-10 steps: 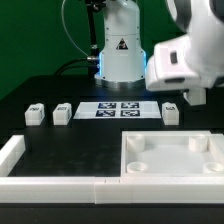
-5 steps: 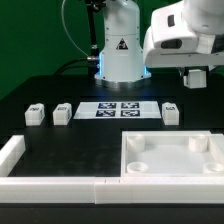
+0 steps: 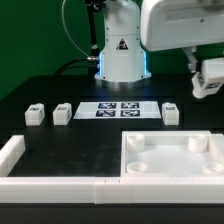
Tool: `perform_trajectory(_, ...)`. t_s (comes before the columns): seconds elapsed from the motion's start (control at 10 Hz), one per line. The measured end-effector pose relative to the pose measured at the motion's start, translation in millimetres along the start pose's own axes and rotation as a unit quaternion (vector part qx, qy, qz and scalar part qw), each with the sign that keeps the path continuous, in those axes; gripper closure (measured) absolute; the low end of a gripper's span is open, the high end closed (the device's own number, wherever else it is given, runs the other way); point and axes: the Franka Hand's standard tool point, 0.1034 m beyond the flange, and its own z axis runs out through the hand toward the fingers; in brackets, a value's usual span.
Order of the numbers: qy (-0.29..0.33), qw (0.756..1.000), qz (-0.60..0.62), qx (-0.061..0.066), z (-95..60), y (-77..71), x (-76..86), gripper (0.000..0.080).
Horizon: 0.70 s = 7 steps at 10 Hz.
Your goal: Assemble one leg
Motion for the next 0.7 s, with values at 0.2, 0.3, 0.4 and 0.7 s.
perform_trajectory(0.2,0.128,0.992,-0.001,-0.003,0.3,2.1,-0.4,0.0506)
perform_trajectory(0.3,0.177,0.984,-0.002,-0.002,0.7,2.2,1.7,0.0506)
perform_trajectory(0.4,0.214,0.977,-0.003,-0.001,1.3,3.4,4.9,0.0506)
perform_trajectory(0.7,0.349,0.937,-0.010,-0.004,-4.7,18.7,54.7,0.0506)
